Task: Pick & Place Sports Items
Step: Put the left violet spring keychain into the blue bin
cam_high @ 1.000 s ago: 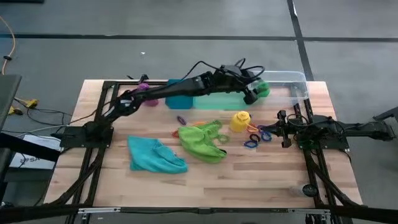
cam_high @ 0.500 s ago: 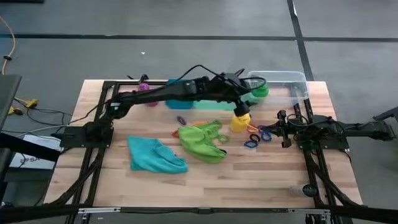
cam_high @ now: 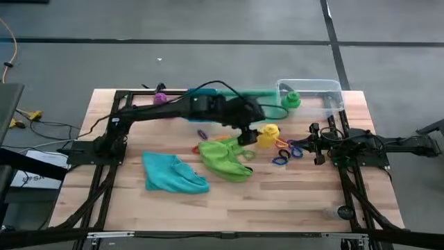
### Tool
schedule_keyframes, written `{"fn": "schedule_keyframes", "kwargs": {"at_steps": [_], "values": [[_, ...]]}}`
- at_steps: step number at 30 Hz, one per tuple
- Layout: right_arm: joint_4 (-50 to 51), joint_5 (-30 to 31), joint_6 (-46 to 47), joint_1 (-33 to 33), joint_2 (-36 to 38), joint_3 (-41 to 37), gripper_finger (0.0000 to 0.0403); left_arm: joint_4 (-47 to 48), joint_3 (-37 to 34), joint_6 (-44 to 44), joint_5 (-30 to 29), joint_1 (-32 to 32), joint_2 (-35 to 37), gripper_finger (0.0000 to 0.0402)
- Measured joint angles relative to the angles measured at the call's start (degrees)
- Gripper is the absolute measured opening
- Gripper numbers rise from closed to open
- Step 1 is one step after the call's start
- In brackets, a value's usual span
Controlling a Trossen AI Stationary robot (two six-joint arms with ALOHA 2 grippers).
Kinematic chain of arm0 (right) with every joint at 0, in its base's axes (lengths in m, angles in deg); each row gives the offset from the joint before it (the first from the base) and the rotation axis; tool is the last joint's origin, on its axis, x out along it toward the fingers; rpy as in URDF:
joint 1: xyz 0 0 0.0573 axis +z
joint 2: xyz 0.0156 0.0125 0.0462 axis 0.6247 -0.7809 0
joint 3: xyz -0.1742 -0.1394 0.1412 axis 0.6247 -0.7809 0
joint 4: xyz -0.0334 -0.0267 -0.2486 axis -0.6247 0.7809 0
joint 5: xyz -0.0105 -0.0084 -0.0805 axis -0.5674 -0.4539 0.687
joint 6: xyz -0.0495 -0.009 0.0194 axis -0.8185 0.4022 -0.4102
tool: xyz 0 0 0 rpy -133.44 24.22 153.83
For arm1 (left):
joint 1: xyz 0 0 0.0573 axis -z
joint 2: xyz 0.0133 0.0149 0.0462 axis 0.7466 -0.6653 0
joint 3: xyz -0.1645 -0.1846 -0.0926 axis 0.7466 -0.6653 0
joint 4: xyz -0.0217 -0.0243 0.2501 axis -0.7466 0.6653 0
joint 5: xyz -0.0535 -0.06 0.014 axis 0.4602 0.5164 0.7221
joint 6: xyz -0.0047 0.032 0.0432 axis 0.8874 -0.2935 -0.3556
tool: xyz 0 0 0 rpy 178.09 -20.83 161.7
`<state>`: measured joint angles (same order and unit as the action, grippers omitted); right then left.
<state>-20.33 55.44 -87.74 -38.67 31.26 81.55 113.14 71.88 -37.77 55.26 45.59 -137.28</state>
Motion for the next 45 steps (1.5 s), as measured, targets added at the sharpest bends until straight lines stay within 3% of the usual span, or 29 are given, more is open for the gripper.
{"fn": "schedule_keyframes", "kwargs": {"at_steps": [6,15,25,33,38,45], "values": [[0.00,0.00,-0.02,0.01,-0.01,0.00,0.0000,7.15,-0.02,2.47,3.52,1.79,-0.09,0.0301],[0.00,0.00,-0.02,0.00,-0.02,0.00,0.0000,17.42,-0.02,4.44,3.95,4.16,-0.13,0.0301],[0.00,0.00,0.00,0.02,-0.02,0.00,0.0000,21.75,-0.17,3.08,3.98,4.47,-0.17,0.0300],[0.00,0.00,0.00,0.00,0.00,0.00,0.0000,29.54,-0.17,-11.50,3.97,1.88,-0.20,0.0301],[0.00,0.00,0.00,0.02,0.00,0.00,0.0000,29.47,-0.20,-16.98,4.94,-0.57,-0.20,0.0301],[0.00,0.00,0.00,0.00,-0.02,0.00,0.0000,29.47,-0.20,-27.34,12.84,-3.72,-0.20,0.0301]]}}
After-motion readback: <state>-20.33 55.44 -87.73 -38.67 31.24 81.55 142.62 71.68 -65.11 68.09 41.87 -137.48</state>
